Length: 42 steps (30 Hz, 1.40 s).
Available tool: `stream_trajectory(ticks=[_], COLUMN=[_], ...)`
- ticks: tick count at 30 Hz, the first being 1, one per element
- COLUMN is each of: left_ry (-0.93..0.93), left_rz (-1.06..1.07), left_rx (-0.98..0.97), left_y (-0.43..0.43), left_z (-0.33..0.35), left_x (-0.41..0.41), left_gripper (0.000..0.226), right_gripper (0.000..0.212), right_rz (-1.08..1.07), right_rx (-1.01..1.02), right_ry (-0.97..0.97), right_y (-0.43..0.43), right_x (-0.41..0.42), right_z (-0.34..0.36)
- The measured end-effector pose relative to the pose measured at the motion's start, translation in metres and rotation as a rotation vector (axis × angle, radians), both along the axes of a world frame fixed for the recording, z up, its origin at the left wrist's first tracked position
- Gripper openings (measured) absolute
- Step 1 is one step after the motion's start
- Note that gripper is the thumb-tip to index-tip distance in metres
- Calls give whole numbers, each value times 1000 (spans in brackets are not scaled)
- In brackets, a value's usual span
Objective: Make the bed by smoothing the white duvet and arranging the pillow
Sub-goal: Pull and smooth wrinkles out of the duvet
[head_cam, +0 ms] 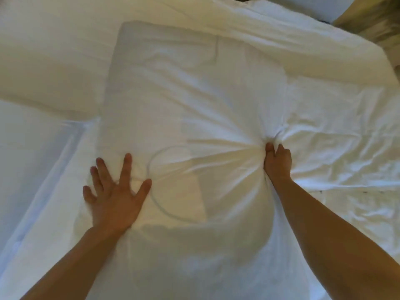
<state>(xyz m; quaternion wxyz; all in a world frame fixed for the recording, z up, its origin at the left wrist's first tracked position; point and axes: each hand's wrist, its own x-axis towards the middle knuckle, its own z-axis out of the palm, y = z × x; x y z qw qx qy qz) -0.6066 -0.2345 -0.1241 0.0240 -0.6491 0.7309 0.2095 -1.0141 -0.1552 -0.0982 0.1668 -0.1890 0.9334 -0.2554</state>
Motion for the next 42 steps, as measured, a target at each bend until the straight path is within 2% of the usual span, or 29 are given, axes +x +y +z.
stream_trajectory(ticks=[3,5,8,10,12,15,19,22,24,27,31,33,36,39,42], left_ry=[15,30,37,13,-39,-118,-159,-156,-118,23,138,123,31,-39,15], left_rz=[8,-24,-144,-234,-328,-401,-296,-300,-292,-273,-225,-207,-206,-230,-237], left_rx=[-45,-107,-156,-150,-123,-110,0,21,0,-103,-393,-430,-266,-171,-251], left_y=[-6,-13,-14,-1,17,42,62,70,63,3,-132,-195,-261,-279,-273], left_z=[-1,8,15,10,0,-17,-25,-15,-2,21,50,61,55,15,-34], left_x=[6,7,-11,-26,-25,12,56,67,69,44,-41,-89,-141,-159,-165], left_gripper=[82,81,79,79,81,79,78,77,78,78,78,76,78,82,81], right_gripper=[47,65,74,79,86,85,83,81,79,78,74,74,77,84,89], right_rz=[-96,-58,311,597,694,595,468,384,323,373,555,656,735,604,445], right_rx=[172,183,97,220,373,428,458,531,499,327,106,142,341,457,435], right_ry=[78,235,369,316,308,305,310,196,143,279,437,470,477,412,277], right_y=[-20,-27,-19,5,34,75,116,133,128,74,-78,-153,-218,-223,-206], right_x=[14,43,136,193,205,171,147,137,135,136,119,104,53,-22,-73], right_z=[17,37,48,27,0,-22,-29,-20,-6,29,67,69,46,14,-17])
